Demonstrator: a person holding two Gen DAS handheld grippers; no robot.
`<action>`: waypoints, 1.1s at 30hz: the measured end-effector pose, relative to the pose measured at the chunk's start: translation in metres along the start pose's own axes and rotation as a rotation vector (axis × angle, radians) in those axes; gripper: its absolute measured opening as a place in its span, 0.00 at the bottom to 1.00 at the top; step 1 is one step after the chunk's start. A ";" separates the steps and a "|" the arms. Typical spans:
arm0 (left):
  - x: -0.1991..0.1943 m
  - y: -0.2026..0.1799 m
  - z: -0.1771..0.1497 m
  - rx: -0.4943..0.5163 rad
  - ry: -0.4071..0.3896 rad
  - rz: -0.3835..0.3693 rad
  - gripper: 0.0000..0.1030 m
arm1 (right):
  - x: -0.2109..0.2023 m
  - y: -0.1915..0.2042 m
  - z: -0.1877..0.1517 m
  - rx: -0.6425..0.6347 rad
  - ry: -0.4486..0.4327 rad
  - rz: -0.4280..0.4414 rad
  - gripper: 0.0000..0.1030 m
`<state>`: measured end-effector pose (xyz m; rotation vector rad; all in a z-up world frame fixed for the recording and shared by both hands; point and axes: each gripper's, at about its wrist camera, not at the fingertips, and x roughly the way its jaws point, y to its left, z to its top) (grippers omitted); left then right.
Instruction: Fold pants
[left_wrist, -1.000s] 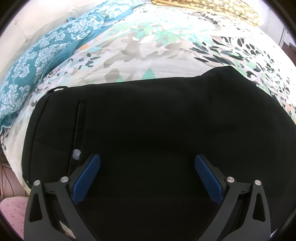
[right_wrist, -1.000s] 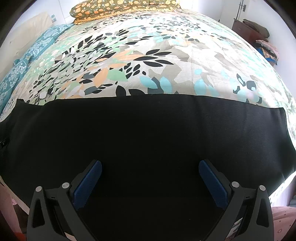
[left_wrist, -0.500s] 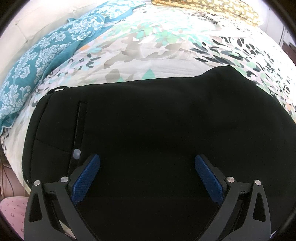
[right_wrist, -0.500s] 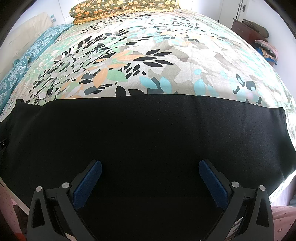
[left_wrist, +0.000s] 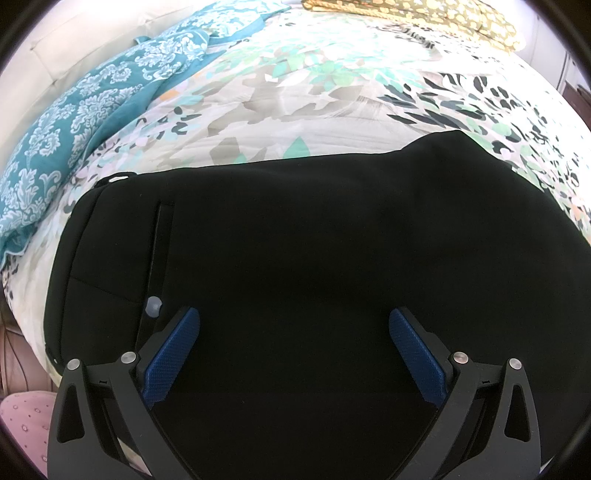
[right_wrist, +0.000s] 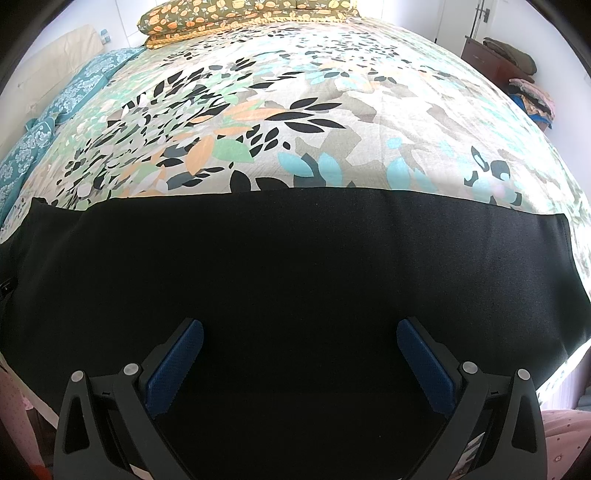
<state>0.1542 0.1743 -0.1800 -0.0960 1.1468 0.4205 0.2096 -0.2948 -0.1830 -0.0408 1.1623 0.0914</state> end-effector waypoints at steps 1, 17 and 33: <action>0.000 0.000 0.000 0.000 0.000 0.000 0.99 | 0.000 -0.001 0.000 0.001 -0.002 0.002 1.00; 0.001 -0.001 0.000 0.007 -0.002 0.012 0.99 | -0.081 -0.291 0.083 0.306 0.013 0.031 1.00; -0.001 0.000 -0.002 0.008 -0.024 0.011 0.99 | -0.004 -0.298 0.018 0.321 0.206 0.239 0.71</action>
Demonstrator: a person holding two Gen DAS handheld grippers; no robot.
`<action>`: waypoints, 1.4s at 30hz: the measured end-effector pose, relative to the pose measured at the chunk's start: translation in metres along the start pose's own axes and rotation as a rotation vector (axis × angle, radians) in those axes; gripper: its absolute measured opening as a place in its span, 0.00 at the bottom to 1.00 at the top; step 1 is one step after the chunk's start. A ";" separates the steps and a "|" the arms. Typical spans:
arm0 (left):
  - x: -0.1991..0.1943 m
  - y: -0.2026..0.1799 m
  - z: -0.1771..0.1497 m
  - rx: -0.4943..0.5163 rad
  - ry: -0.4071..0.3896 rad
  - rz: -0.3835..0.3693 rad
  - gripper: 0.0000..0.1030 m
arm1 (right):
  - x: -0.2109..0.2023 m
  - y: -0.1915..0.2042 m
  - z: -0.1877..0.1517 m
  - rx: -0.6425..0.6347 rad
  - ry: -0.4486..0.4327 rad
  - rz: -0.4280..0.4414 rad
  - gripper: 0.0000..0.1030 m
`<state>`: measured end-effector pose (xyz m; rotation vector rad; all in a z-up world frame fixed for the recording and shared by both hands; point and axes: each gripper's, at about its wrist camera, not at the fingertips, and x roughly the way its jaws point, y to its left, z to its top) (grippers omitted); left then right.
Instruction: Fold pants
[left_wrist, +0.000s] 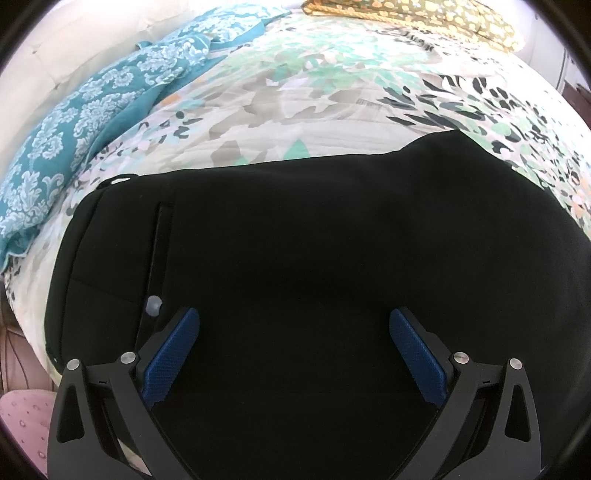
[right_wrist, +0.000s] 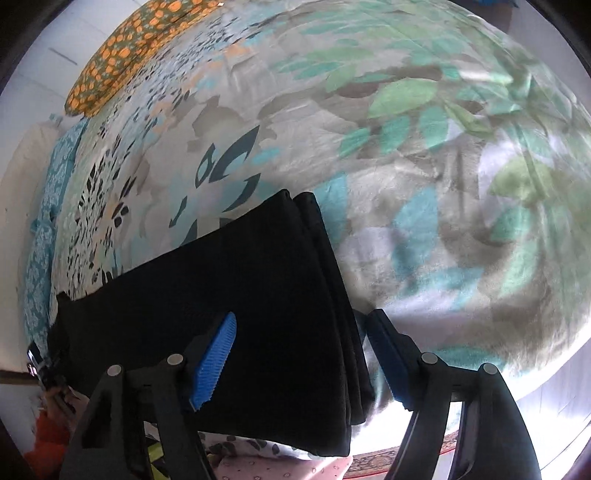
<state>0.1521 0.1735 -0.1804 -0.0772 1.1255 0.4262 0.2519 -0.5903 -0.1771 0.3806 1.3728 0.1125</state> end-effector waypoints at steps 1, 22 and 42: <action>0.000 0.000 0.000 0.000 -0.001 0.000 0.99 | 0.001 0.001 0.000 0.003 0.006 -0.006 0.70; -0.004 0.007 0.006 -0.053 0.040 -0.071 0.99 | -0.015 0.206 -0.054 0.077 -0.097 0.960 0.14; -0.034 0.049 0.005 -0.249 0.009 -0.300 0.99 | 0.096 0.472 -0.109 -0.393 0.066 0.608 0.78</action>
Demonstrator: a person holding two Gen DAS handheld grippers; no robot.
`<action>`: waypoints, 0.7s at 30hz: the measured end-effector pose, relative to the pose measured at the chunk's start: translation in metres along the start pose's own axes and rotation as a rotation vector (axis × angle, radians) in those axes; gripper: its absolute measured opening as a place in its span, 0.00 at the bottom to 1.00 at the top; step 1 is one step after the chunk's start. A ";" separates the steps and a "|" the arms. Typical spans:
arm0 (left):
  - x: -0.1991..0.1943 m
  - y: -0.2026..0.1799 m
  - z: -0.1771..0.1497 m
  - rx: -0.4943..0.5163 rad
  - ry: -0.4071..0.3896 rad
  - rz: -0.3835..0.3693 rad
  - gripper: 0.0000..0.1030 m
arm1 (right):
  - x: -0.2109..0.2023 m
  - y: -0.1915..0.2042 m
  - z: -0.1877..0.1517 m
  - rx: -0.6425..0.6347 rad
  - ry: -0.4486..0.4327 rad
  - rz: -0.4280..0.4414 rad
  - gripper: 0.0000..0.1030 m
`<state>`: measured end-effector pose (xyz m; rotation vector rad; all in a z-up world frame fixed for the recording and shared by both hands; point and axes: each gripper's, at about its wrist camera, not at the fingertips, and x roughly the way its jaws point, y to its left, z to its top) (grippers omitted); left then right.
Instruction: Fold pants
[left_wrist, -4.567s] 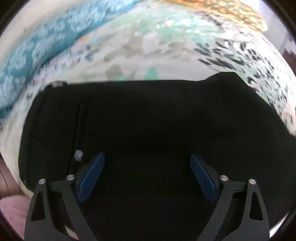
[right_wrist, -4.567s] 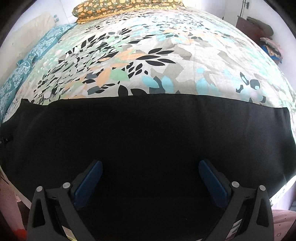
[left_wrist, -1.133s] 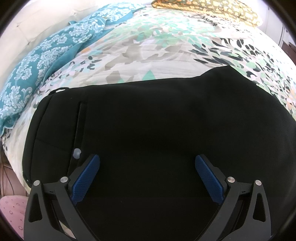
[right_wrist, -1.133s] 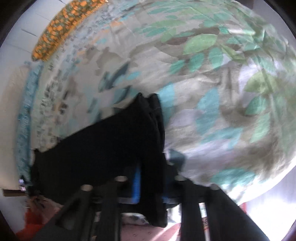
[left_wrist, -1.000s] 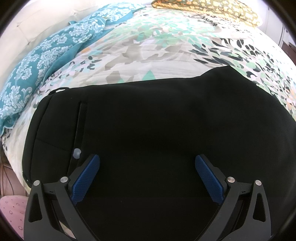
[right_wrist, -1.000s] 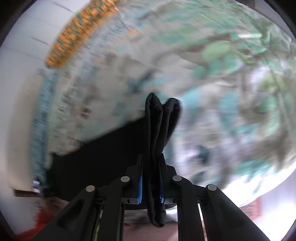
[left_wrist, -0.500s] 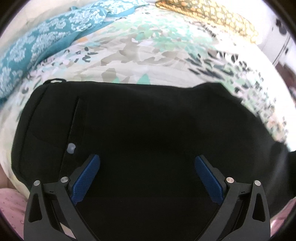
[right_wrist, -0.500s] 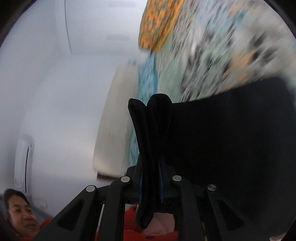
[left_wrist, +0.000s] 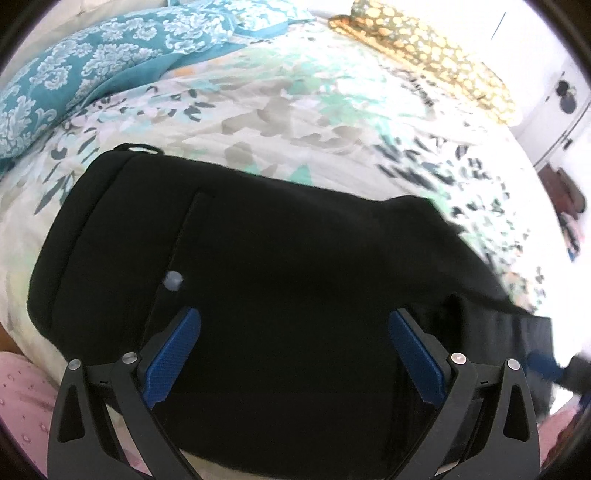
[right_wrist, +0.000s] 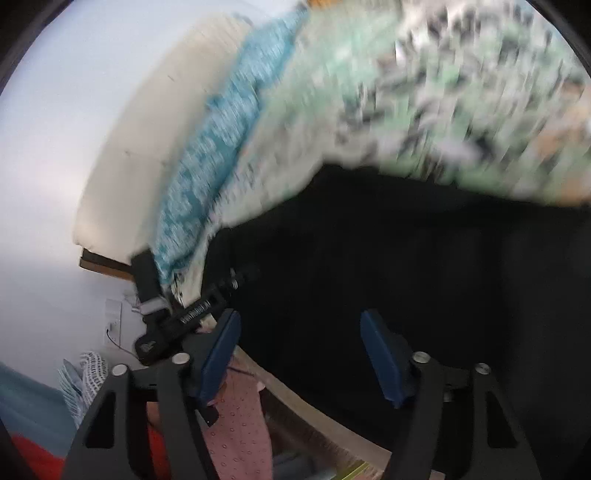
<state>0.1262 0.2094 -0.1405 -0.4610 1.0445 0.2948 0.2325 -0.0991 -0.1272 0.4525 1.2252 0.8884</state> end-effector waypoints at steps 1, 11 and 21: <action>-0.005 -0.005 -0.001 0.006 -0.004 -0.032 0.99 | -0.024 -0.007 0.000 -0.016 -0.049 -0.044 0.81; -0.017 -0.101 -0.038 0.338 0.007 -0.122 0.81 | -0.152 -0.099 -0.060 0.113 -0.287 -0.292 0.85; 0.003 -0.102 -0.048 0.325 0.081 -0.147 0.04 | -0.134 -0.088 -0.049 0.047 -0.291 -0.330 0.85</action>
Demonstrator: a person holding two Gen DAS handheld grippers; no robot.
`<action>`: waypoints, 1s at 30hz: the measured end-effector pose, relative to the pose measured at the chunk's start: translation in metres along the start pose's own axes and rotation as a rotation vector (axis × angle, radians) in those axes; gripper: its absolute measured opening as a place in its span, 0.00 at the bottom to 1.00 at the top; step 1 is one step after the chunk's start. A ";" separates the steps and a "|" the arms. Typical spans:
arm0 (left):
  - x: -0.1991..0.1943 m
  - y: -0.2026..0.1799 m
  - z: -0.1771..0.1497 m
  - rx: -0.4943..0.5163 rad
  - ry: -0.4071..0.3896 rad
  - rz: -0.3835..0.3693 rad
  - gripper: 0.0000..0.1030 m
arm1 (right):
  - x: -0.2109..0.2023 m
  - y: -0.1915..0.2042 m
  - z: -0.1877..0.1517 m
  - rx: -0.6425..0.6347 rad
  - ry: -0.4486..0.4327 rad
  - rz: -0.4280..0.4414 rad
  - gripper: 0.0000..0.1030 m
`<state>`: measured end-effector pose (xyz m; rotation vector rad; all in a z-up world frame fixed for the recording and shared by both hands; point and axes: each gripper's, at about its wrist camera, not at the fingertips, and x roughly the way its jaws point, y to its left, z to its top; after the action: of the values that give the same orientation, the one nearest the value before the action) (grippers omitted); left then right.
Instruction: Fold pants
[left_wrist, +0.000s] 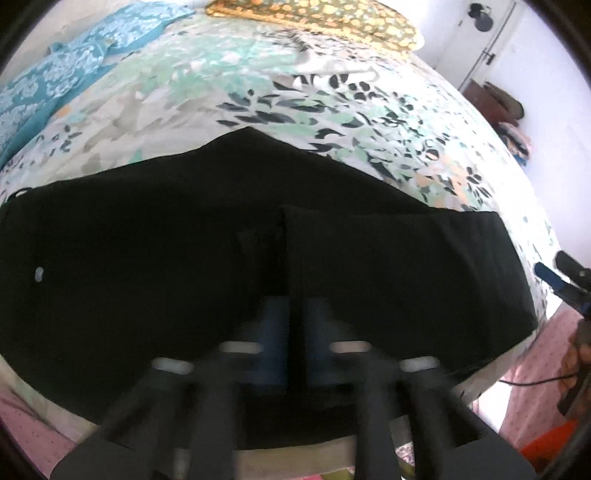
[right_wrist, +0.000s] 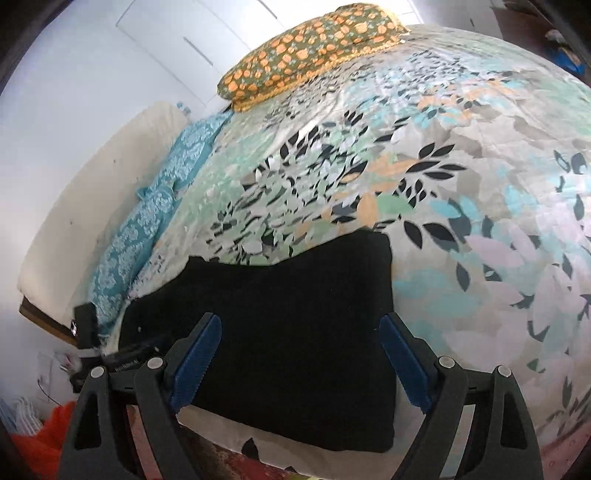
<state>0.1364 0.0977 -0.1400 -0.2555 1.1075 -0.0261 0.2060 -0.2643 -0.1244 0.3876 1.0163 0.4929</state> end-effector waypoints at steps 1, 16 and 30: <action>-0.003 0.001 -0.001 -0.004 -0.013 0.000 0.04 | -0.001 -0.002 -0.003 -0.008 0.001 -0.011 0.85; -0.003 0.018 -0.011 0.025 0.048 0.104 0.05 | 0.012 0.037 -0.014 -0.287 0.083 -0.075 0.85; -0.033 -0.025 0.003 0.082 -0.161 0.057 0.86 | 0.074 0.051 -0.051 -0.418 0.329 -0.090 0.99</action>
<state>0.1270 0.0792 -0.1042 -0.1500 0.9503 -0.0005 0.1834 -0.1764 -0.1743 -0.1173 1.2065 0.6848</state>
